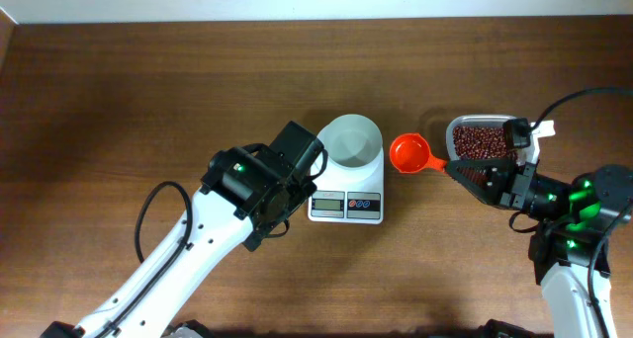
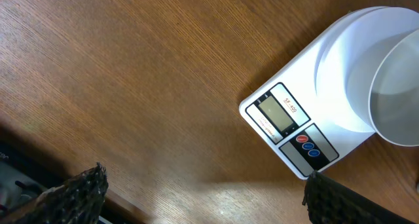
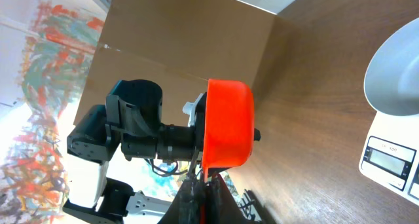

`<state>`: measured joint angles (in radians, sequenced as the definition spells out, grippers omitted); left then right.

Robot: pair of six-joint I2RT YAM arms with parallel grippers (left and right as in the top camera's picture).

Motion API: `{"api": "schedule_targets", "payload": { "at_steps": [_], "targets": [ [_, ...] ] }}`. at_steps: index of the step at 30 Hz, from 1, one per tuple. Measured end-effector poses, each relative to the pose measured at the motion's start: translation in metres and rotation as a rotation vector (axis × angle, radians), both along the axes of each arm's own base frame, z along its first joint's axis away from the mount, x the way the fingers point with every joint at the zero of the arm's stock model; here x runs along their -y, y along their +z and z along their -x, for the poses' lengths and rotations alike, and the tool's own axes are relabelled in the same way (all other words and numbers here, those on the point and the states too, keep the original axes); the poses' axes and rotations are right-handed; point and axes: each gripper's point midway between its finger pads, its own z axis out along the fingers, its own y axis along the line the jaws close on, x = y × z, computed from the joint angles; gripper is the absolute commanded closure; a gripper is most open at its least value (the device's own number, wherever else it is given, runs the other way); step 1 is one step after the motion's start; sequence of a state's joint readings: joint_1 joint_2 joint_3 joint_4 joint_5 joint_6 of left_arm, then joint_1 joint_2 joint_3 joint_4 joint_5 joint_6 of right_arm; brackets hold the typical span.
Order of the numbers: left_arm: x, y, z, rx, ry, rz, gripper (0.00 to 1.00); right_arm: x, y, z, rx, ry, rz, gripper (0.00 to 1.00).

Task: Scoop and weigh 50g on scale

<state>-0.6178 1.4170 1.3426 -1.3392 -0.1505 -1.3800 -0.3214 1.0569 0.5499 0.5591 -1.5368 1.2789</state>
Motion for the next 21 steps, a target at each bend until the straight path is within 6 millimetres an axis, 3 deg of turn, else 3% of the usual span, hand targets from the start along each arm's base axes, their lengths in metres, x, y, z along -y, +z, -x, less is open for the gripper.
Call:
{"api": "schedule_targets", "payload": {
  "at_steps": [8, 13, 17, 21],
  "targets": [
    [0.0, 0.0, 0.0, 0.001, 0.0, 0.0, 0.01, 0.001, -0.002, -0.001, 0.272, -0.012, 0.102, 0.96],
    [0.0, 0.0, 0.0, 0.001, 0.0, 0.0, 0.01, -0.002, -0.035, 0.004, 0.182, -0.012, 0.074, 0.96],
    [0.0, 0.0, 0.0, 0.0, 0.0, 0.0, 0.01, -0.005, -0.085, 0.017, 0.098, -0.045, 0.062, 0.96],
    [0.0, 0.0, 0.0, 0.0, 0.0, 0.0, 0.01, 0.002, -0.067, -0.001, 0.274, -0.125, 0.139, 0.96]
  ]
}}
